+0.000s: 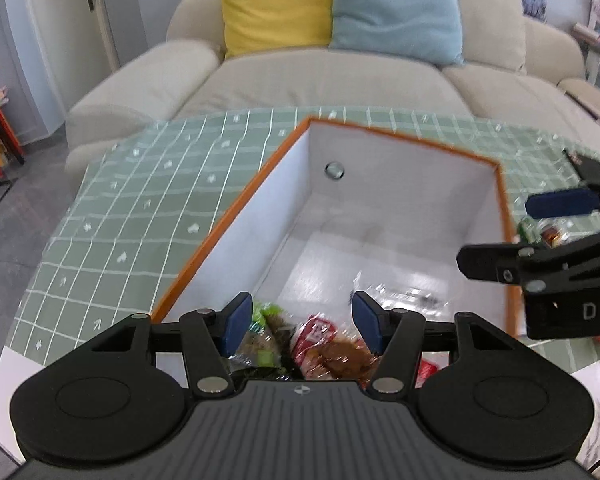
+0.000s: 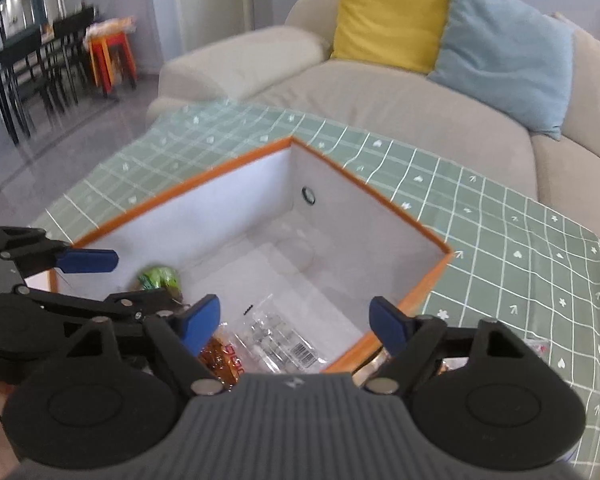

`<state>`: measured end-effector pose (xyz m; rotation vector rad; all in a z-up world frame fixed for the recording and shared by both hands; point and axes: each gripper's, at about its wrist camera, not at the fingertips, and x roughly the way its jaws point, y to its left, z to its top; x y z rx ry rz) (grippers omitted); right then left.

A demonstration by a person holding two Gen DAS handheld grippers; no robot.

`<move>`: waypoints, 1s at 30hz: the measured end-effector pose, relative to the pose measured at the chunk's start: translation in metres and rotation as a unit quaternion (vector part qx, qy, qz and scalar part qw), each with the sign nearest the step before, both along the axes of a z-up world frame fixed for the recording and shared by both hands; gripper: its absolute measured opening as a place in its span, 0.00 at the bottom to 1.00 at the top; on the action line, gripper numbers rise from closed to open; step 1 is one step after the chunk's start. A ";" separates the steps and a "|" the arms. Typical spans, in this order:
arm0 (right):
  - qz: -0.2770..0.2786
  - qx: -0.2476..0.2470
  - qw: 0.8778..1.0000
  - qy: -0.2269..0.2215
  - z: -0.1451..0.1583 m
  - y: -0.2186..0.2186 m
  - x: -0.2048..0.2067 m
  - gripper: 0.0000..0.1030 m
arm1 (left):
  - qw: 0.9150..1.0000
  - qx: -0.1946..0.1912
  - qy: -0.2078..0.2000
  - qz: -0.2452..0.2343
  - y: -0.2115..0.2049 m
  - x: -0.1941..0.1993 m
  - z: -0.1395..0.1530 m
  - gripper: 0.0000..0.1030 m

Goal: Organize snacks
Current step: 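Open both tools to drop the snacks in the box and withdraw, then grasp the peanut packet with the left tool while the right tool grasps the striped Mimi bag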

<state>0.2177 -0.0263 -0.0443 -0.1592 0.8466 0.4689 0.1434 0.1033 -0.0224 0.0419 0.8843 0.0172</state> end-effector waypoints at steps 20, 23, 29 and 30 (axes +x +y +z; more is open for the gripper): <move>-0.116 0.027 0.993 -0.026 -0.011 -0.126 -0.091 0.81 | 0.993 -0.030 -0.077 -0.081 -0.099 -0.053 0.021 0.68; -0.133 0.036 0.990 -0.014 -0.018 -0.144 -0.097 0.81 | 0.991 -0.062 -0.053 -0.110 -0.110 -0.051 0.015 0.68; -0.155 0.029 0.987 0.016 -0.035 -0.175 -0.102 0.81 | 0.987 -0.075 -0.039 -0.138 -0.135 -0.052 0.001 0.69; -0.162 0.024 0.986 0.020 -0.038 -0.180 -0.101 0.81 | 0.987 -0.076 -0.037 -0.140 -0.138 -0.053 -0.003 0.70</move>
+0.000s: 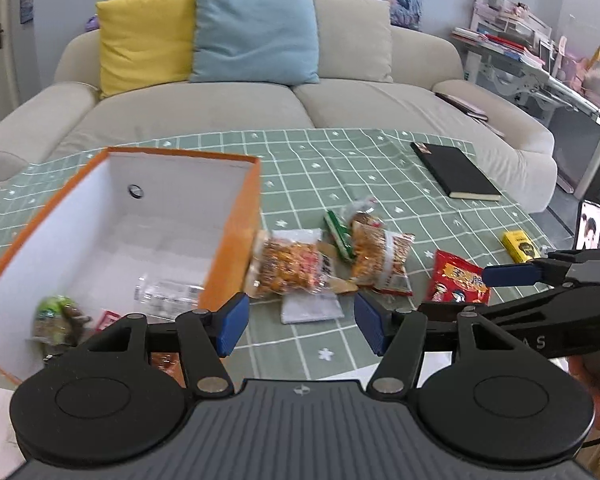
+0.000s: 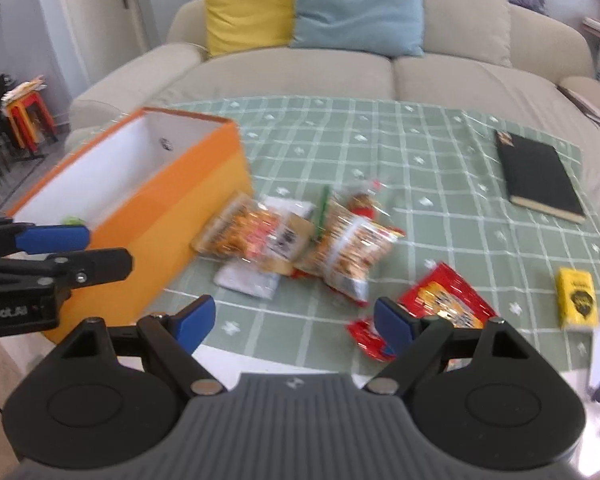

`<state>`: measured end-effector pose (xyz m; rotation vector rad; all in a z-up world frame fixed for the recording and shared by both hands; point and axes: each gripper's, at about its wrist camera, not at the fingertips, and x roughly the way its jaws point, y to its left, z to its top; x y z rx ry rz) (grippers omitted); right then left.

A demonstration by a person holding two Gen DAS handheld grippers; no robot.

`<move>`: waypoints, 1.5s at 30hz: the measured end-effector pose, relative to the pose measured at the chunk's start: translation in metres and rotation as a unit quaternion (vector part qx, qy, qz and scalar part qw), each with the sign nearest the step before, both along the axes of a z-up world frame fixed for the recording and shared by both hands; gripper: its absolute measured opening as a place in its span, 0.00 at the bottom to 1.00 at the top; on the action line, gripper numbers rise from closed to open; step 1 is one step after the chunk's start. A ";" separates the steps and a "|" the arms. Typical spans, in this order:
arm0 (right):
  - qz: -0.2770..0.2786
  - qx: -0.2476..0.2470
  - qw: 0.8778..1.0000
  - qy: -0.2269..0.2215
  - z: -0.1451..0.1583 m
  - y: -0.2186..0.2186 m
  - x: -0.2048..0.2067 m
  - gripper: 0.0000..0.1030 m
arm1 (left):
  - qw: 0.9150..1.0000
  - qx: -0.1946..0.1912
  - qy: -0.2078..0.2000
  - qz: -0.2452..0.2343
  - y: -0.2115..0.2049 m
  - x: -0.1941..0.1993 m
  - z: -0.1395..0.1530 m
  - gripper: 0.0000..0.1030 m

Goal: Organize snacks
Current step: 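Grasp the peanut packet with the left tool while the right tool grasps the striped Mimi bag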

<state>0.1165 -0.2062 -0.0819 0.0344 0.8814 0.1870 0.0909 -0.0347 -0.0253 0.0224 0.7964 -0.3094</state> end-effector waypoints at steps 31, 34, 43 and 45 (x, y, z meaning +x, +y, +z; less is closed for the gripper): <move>-0.068 0.083 0.992 0.068 -0.052 -0.043 0.111 0.82 | 0.998 0.063 0.002 -0.006 -0.058 0.085 -0.076 0.77; -0.065 0.087 0.992 0.070 -0.059 -0.041 0.117 0.82 | 0.997 0.073 0.004 0.003 -0.064 0.092 -0.081 0.77; -0.053 0.081 0.992 0.084 -0.075 -0.036 0.125 0.65 | 0.993 0.118 0.013 0.019 -0.078 0.102 -0.100 0.79; -0.056 0.085 0.991 0.089 -0.076 -0.039 0.125 0.57 | 0.993 0.117 0.012 0.018 -0.077 0.101 -0.100 0.75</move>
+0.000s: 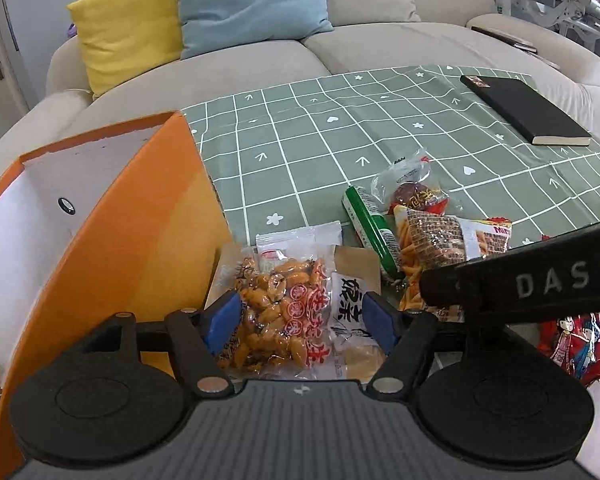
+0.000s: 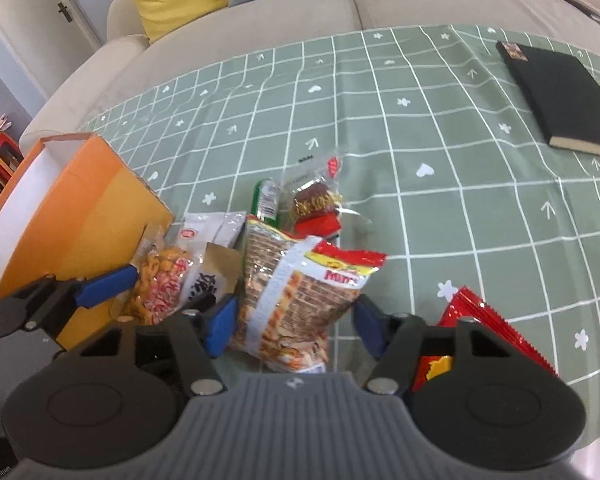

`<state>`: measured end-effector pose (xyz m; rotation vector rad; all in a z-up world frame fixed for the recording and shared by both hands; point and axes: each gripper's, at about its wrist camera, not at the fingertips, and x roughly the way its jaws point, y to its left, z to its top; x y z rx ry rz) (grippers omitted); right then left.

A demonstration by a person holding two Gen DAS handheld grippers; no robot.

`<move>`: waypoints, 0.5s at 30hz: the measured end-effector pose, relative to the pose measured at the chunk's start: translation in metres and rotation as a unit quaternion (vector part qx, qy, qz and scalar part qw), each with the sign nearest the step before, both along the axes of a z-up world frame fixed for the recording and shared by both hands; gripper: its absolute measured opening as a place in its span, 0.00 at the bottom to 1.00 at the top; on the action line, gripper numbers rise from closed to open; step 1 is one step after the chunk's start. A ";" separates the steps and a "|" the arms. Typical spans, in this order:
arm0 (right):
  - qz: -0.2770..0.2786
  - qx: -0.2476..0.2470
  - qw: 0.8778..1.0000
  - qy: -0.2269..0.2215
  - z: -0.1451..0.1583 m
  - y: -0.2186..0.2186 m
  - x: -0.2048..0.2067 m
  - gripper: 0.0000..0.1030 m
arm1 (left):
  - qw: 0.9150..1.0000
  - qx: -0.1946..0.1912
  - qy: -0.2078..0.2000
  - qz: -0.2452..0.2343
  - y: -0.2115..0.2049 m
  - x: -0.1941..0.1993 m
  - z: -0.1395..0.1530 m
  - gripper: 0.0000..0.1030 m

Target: Organize snacks

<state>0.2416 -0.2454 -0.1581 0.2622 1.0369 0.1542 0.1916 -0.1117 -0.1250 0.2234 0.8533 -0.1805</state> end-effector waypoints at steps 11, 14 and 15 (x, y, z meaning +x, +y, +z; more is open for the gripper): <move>-0.006 0.024 0.999 0.032 0.002 -0.001 -0.008 0.41 | 1.000 -0.021 0.013 -0.011 0.022 -0.019 0.011 0.47; 0.002 0.029 0.999 0.042 0.002 0.002 -0.014 0.41 | 0.999 -0.041 0.030 -0.011 0.029 -0.028 0.015 0.47; 0.006 0.027 0.999 0.043 0.003 0.004 -0.016 0.41 | 0.998 -0.051 0.039 -0.010 0.032 -0.032 0.016 0.47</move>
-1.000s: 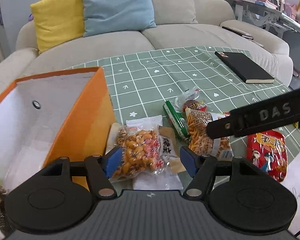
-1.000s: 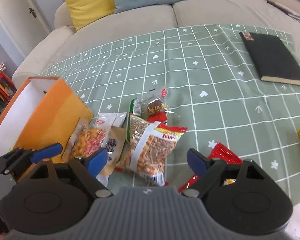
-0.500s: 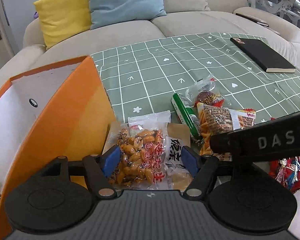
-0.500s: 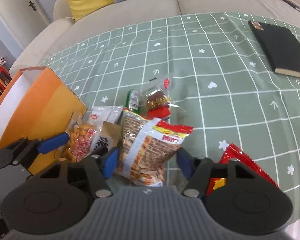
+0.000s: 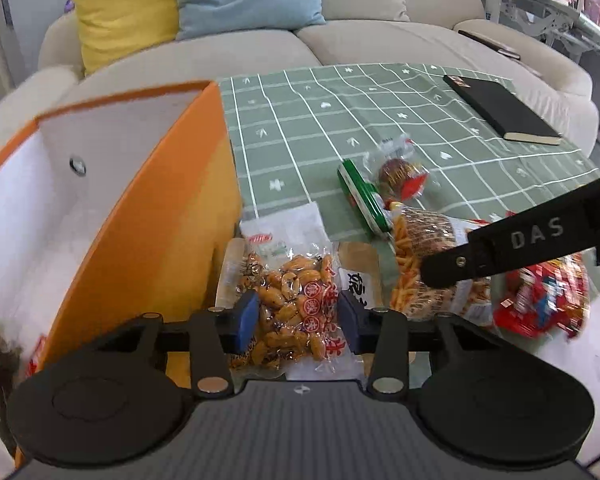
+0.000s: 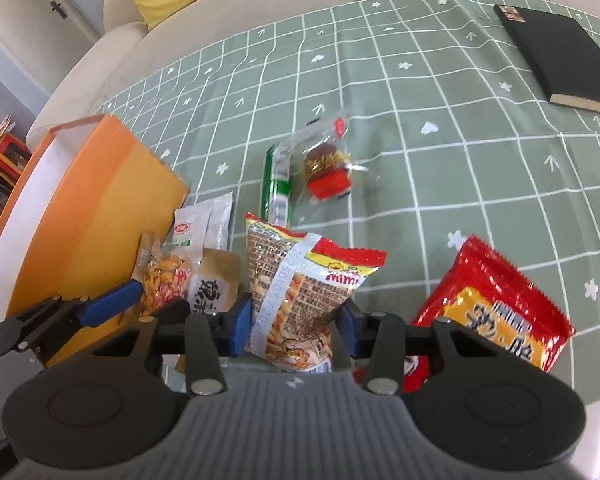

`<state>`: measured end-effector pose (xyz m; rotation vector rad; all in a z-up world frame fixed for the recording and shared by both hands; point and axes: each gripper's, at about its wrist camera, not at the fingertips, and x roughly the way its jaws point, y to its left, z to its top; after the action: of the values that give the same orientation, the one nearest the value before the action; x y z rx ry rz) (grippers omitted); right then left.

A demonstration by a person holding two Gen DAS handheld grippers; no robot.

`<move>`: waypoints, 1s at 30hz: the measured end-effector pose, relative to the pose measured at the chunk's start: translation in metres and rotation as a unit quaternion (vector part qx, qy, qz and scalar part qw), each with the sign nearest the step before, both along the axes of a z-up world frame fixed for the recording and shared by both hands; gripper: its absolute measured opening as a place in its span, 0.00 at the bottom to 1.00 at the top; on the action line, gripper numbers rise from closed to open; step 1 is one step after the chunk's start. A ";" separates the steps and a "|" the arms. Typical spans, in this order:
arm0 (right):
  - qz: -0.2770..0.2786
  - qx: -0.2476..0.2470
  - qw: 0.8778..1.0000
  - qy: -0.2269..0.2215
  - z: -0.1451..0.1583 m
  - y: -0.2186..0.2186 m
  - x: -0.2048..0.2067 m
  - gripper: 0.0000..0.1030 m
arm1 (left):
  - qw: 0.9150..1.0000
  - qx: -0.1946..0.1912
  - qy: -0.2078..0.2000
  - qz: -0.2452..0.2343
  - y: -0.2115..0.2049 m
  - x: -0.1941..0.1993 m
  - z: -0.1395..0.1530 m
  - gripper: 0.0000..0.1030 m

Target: Organize snacks

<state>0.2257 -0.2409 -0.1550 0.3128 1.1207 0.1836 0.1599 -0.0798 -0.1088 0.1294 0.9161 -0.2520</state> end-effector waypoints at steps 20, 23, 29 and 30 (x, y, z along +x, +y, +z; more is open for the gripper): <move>0.037 -0.019 0.999 0.020 0.006 0.011 -0.051 0.40 | 0.993 -0.067 0.078 -0.056 0.018 -0.064 0.010 0.60; 0.039 -0.026 0.999 0.017 0.007 0.015 -0.057 0.40 | 0.994 -0.048 0.067 -0.078 0.015 -0.072 0.011 0.69; 0.030 -0.054 0.998 -0.010 0.017 0.017 -0.079 0.40 | 0.992 -0.001 0.046 -0.119 0.016 -0.087 0.018 0.80; 0.028 -0.058 0.998 -0.017 0.019 0.016 -0.083 0.40 | 0.992 -0.001 0.050 -0.119 0.019 -0.088 0.018 0.80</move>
<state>0.1426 -0.2250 -0.1361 0.1754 1.1024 0.1723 0.0716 -0.0612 -0.0908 0.2271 1.0002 -0.4840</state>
